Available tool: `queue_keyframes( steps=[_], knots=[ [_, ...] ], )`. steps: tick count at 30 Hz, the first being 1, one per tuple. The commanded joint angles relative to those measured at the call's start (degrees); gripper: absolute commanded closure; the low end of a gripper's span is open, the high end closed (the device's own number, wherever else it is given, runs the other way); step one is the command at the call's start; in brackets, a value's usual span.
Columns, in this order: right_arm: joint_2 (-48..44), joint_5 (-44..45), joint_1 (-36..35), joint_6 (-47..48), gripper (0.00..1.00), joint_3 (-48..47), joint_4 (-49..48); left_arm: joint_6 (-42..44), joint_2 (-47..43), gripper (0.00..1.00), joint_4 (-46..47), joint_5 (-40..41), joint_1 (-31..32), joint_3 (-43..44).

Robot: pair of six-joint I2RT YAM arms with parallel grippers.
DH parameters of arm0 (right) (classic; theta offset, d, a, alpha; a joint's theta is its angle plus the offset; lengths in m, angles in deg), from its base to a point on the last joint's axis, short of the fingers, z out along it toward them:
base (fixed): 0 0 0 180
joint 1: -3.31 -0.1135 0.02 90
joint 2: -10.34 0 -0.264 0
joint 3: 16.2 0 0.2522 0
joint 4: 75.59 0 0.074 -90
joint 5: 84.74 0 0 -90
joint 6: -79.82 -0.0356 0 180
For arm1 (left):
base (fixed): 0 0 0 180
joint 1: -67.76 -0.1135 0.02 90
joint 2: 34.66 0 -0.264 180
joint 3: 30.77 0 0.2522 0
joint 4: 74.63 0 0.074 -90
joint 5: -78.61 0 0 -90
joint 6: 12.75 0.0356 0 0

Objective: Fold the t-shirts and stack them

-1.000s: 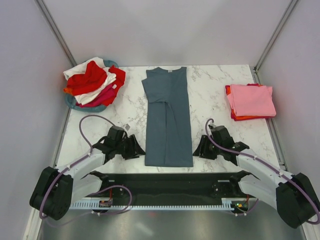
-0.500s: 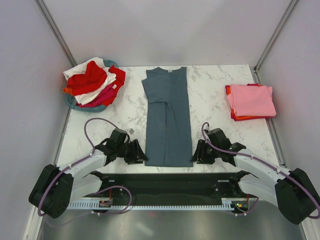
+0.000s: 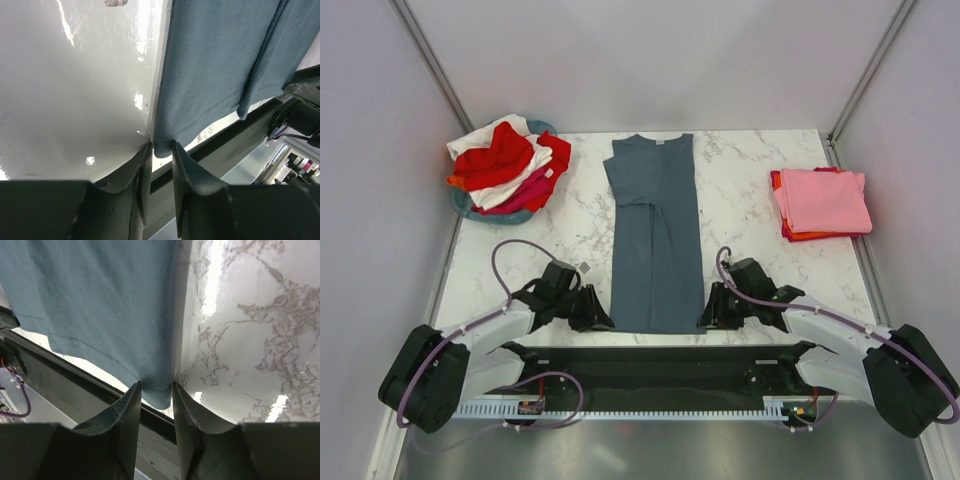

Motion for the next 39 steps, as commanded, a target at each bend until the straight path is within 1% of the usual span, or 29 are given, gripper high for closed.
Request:
queue_keyframes(
  steps=[1, 4, 5, 9, 10, 12, 13, 18, 19, 24, 27, 31, 33, 37, 39],
  knots=[
    [0.73, -0.42, -0.83, -0.53, 0.61, 1.04, -1.31, -0.82, 1.61, 0.70, 0.12, -0.28, 0.42, 0.19],
    [0.91, -0.77, -1.00, -0.71, 0.65, 1.66, -1.57, -0.82, 2.05, 0.70, 0.74, -0.37, 0.51, 0.01],
    [0.82, -0.77, -1.09, -0.79, 0.67, 1.66, -1.58, -0.74, 2.14, 0.70, 0.83, -0.28, 0.51, 0.01],
    [0.21, -0.77, -1.27, -1.06, 0.73, 1.49, -1.66, -0.74, 2.49, 0.73, 1.71, 0.24, 0.60, -0.17],
    [0.21, -0.77, -1.18, -1.06, 0.81, 1.48, -1.84, -0.74, 2.58, 0.82, 2.06, 0.24, 0.60, 0.18],
    [0.29, -0.69, -1.27, -1.41, 0.94, 0.96, -1.75, -0.91, 2.32, 0.90, 2.15, 0.24, 0.60, 0.54],
    [0.29, -0.60, -1.27, -1.93, 1.00, 0.70, -1.66, -0.91, 1.97, 0.97, 2.15, 0.16, 0.60, 0.89],
    [-1.81, -0.16, -1.27, -2.55, 1.00, -3.43, 1.05, -1.52, -1.28, 0.98, 0.57, -0.98, 0.51, 3.69],
    [-2.95, 0.28, -1.27, -2.38, 1.00, -5.61, 1.84, -1.35, -1.46, 0.98, 0.30, -1.68, 0.51, 4.40],
    [-3.14, 5.55, -1.18, 1.13, 1.00, -13.36, 8.35, 1.63, -0.06, 0.98, -4.61, -1.43, 0.07, 11.07],
    [-0.50, 8.35, -1.00, 2.89, 1.00, -17.84, 9.85, 1.73, 1.09, 0.98, -4.88, -1.60, -0.19, 14.76],
    [4.50, 11.79, -0.21, 5.18, 1.00, -25.03, 10.91, 1.99, 2.23, 0.98, -4.80, 0.76, -1.15, 20.04],
    [7.13, 13.02, 0.14, 5.97, 1.00, -27.42, 10.99, 2.78, 4.25, 0.98, -4.80, 1.56, -1.95, 23.46],
    [12.68, 14.60, 2.94, 8.34, 1.00, -35.23, 10.90, 3.83, 9.34, 0.98, -4.53, 2.17, -6.59, 29.27],
    [16.01, 14.70, 4.44, 8.61, 1.00, -37.53, 10.82, 4.10, 11.97, 0.98, -3.92, 2.96, -8.01, 32.16]
  ],
)
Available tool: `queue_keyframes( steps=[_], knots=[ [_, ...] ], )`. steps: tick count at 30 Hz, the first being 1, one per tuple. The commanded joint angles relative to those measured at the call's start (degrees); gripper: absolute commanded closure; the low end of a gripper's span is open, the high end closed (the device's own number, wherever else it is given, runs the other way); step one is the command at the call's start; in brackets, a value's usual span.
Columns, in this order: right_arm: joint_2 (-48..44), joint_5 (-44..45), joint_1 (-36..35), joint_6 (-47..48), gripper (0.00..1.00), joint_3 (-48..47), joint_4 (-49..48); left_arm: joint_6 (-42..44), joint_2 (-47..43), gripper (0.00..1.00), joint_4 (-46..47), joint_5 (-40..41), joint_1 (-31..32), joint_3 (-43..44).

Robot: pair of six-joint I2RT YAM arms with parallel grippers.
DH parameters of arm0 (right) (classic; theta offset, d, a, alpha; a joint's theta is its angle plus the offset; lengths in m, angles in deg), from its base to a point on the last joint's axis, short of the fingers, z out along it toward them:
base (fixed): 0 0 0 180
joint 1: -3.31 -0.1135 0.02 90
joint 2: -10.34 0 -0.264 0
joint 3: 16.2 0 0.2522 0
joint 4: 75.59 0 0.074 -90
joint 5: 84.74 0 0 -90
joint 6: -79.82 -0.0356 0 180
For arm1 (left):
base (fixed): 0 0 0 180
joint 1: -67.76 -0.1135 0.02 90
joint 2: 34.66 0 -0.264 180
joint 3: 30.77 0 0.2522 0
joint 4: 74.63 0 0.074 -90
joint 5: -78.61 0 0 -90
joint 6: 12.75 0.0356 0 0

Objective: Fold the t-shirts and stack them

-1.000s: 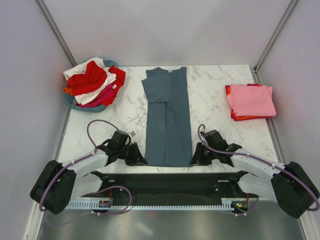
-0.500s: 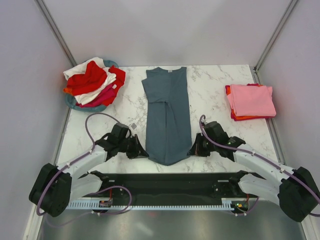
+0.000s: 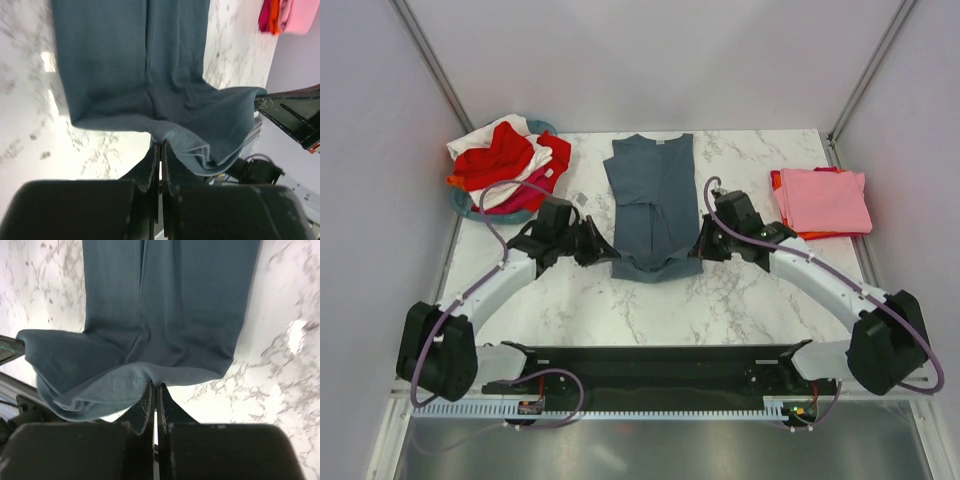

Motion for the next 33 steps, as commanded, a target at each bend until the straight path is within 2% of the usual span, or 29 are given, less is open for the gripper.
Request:
queue_keyframes(
  steps=[1, 7, 17, 33],
  knots=[
    [4.15, 2.72, 3.50, 2.99, 1.00, -6.93, -0.24, 2.70, 3.66, 0.98, 1.39, 2.62, -3.33, 5.49],
    [13.38, 1.49, 9.39, 4.49, 1.00, -14.05, -1.12, 2.09, 12.43, 0.98, 4.73, 4.82, -6.24, 12.34],
    [28.24, -3.08, 13.88, 5.55, 1.00, -23.99, -2.44, 0.32, 27.73, 0.98, 8.16, 4.12, -7.91, 22.62],
    [41.16, -6.86, 16.79, 5.63, 1.00, -36.48, -2.53, 0.68, 37.32, 0.98, 6.41, 5.96, -9.41, 33.70]
  ],
)
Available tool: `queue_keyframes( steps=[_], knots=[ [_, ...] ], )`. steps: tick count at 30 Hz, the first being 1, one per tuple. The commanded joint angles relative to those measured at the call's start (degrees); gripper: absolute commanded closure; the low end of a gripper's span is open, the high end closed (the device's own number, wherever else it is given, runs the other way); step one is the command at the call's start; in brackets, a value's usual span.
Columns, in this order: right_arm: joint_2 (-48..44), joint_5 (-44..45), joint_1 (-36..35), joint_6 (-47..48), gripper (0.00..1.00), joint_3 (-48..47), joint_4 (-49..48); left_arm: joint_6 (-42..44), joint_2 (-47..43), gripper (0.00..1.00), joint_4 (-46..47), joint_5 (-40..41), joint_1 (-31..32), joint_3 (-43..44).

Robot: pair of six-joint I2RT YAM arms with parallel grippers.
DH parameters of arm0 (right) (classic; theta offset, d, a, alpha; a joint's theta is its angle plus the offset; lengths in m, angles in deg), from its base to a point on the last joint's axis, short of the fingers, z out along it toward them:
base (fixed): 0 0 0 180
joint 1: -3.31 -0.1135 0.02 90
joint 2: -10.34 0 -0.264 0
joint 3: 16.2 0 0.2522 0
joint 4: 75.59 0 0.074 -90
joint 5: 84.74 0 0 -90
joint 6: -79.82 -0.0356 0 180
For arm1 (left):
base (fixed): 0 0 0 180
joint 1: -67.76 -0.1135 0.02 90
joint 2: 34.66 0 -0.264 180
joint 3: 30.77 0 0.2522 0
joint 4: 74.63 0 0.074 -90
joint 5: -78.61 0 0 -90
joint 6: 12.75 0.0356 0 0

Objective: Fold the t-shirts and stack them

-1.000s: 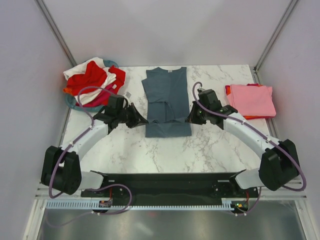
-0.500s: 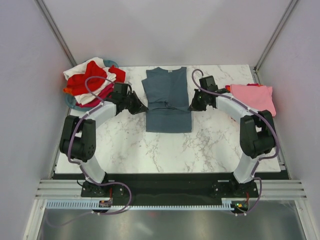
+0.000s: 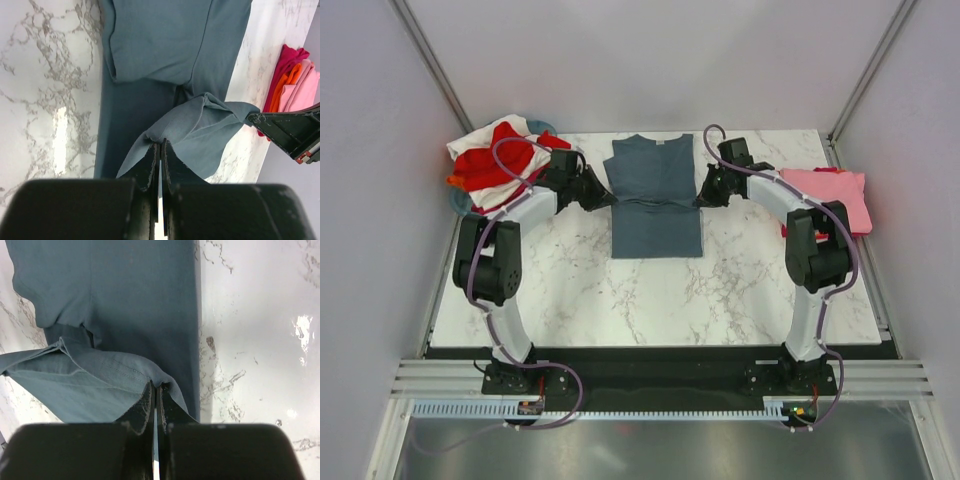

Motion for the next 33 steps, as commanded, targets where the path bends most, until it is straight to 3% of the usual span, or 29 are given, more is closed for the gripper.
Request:
queue_keyframes(
  steps=[1, 5, 11, 13, 15, 16, 18, 26, 33],
  knots=[
    [1.73, -1.03, 0.44, 0.21, 1.00, -4.00, -1.11, 0.46, 2.00, 0.98, 0.53, 1.55, -0.47, 3.68],
    [4.19, -2.08, 0.70, -0.05, 1.00, -6.46, -1.20, 0.20, 4.99, 0.98, 0.00, 1.64, -0.73, 6.13],
    [8.94, -2.61, 1.40, -1.19, 0.87, -11.64, -1.81, -1.38, 12.19, 0.98, 0.52, -0.91, -1.79, 12.19],
    [10.61, -3.14, 1.49, -1.46, 0.56, -13.49, -2.07, -1.39, 14.22, 0.79, 1.05, -3.27, -2.31, 13.78],
    [10.18, -2.79, 1.40, -1.37, 0.33, -12.45, -2.60, -0.60, 12.92, 0.53, 1.32, -4.43, -2.23, 13.09],
    [9.57, -2.70, 1.40, -1.28, 0.33, -11.49, -3.04, -0.25, 11.69, 0.42, 1.84, -4.17, -2.14, 11.87],
    [6.50, -2.61, 1.40, -0.49, 0.33, -6.94, -4.18, 0.63, 8.88, 0.33, 3.78, -2.94, -1.88, 7.21],
    [-7.21, -5.95, 1.32, 0.74, 0.36, 12.59, -11.92, 3.62, -3.51, 0.33, 3.78, -1.88, 0.49, -7.63],
    [-13.02, -8.50, 0.26, 2.41, 0.44, 26.20, -13.23, 4.24, -9.50, 0.35, 5.53, -1.70, 2.08, -19.07]
  ],
)
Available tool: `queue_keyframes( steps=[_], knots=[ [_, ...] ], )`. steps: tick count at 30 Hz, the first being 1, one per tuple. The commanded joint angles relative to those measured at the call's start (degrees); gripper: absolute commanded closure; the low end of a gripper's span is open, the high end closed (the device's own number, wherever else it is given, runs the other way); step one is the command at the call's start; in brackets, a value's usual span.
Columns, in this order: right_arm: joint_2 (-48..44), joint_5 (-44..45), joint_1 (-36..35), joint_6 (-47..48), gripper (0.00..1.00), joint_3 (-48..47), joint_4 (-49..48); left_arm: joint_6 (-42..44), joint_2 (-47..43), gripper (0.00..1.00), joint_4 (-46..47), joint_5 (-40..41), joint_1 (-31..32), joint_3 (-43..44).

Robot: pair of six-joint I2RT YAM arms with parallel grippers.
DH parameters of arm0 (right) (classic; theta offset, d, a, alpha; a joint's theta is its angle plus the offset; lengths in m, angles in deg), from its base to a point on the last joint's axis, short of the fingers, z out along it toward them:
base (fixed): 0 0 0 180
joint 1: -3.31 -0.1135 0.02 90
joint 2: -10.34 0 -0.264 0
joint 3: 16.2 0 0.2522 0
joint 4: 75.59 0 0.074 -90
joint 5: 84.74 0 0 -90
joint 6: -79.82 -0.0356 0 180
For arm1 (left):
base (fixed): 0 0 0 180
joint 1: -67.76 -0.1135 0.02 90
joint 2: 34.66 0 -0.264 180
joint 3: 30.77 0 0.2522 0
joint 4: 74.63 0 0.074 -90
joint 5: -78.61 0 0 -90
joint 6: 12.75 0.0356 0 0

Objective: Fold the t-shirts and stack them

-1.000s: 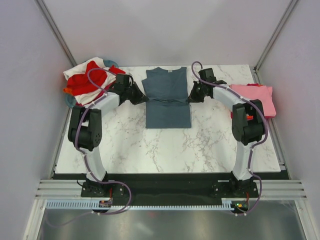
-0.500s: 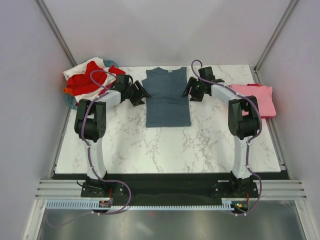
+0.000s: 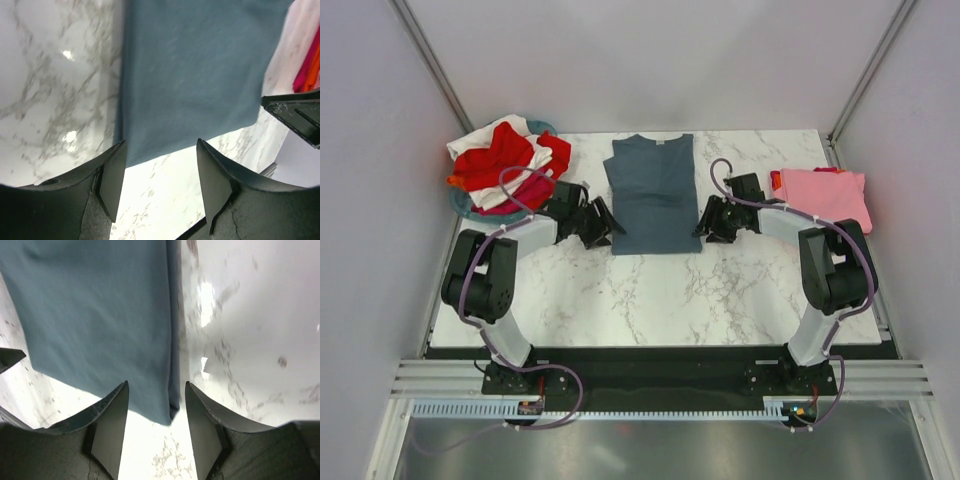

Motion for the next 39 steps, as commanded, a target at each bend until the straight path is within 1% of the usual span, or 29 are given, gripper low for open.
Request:
queue_keyframes(
  steps=[1, 5, 6, 7, 10, 11, 14, 15, 17, 18, 20, 26, 29, 30, 32, 33, 34, 35, 39],
  knots=[
    [-3.61, -2.33, -0.66, 1.51, 0.44, 5.13, -3.07, 2.88, -2.93, 0.36, 1.88, 0.05, -0.26, -4.00],
    [-5.19, -3.30, -1.18, 1.42, 0.50, 9.35, -4.92, 3.15, -5.21, 0.38, 2.50, 0.31, -0.34, -8.56],
    [-5.11, -3.30, -1.27, 1.42, 0.54, 10.23, -5.10, 3.24, -6.08, 0.38, 2.93, 0.40, -0.17, -9.36],
    [-4.93, -3.39, -1.36, 1.42, 0.55, 10.67, -5.62, 2.89, -6.44, 0.38, 3.46, 0.31, -0.17, -10.24],
    [-3.88, -3.48, -1.36, 1.51, 0.59, 10.94, -6.41, 2.62, -6.53, 0.39, 5.22, 0.05, -0.08, -13.05],
    [-3.18, -3.65, -1.36, 1.60, 0.62, 10.85, -6.50, 2.62, -6.44, 0.39, 6.09, -0.04, 0.01, -13.32],
    [-2.29, -4.09, -1.36, 1.51, 0.68, 10.15, -6.94, 2.45, -5.57, 0.41, 6.81, -0.22, 0.01, -13.76],
    [-2.03, -4.27, -1.45, 1.51, 0.76, 9.80, -6.94, 2.36, -5.22, 0.43, 6.81, -0.39, -0.08, -13.76],
    [-1.68, -4.45, -1.45, 1.60, 0.85, 9.36, -6.86, 2.10, -4.25, 0.46, 8.55, -0.66, -0.08, -13.68],
    [-1.68, -4.45, -1.45, 1.60, 0.93, 9.19, -6.86, 2.01, -3.90, 0.47, 8.83, -0.83, -0.08, -13.59],
    [-1.50, -4.36, -1.45, 1.25, 1.00, 9.10, -7.03, 1.74, -2.93, 0.50, 9.62, -0.92, -0.08, -13.24],
    [-1.50, -4.36, -1.54, 0.98, 1.00, 9.10, -7.03, 1.04, -0.64, 0.53, 11.29, -0.66, -0.08, -12.18],
    [-1.41, -4.36, -1.71, 0.81, 1.00, 9.01, -7.12, 0.95, 0.06, 0.63, 11.64, -0.57, -0.08, -11.92],
    [-1.41, -4.36, -1.62, 0.72, 1.00, 8.92, -7.21, 0.95, 0.23, 0.71, 11.64, -0.66, -0.08, -11.83],
    [-1.59, -4.45, -1.80, 0.63, 1.00, 8.75, -7.21, 0.86, 0.67, 0.79, 11.90, -0.75, -0.08, -12.00],
    [-1.59, -4.53, -1.80, 0.55, 1.00, 8.57, -7.21, 0.86, 0.68, 0.90, 11.99, -1.27, 0.01, -12.09],
    [-1.68, -4.53, -1.80, 0.46, 1.00, 8.57, -7.12, 0.86, 0.68, 0.95, 12.08, -1.53, 0.01, -12.18],
    [-1.94, -4.62, -1.80, 0.46, 1.00, 8.48, -7.12, 0.86, 0.50, 0.98, 12.08, -1.80, 0.01, -12.35],
    [-3.43, -5.67, -1.89, 0.11, 1.00, 8.74, -6.68, 1.21, -2.48, 0.98, 11.91, -1.63, 0.01, -13.41]
  ],
)
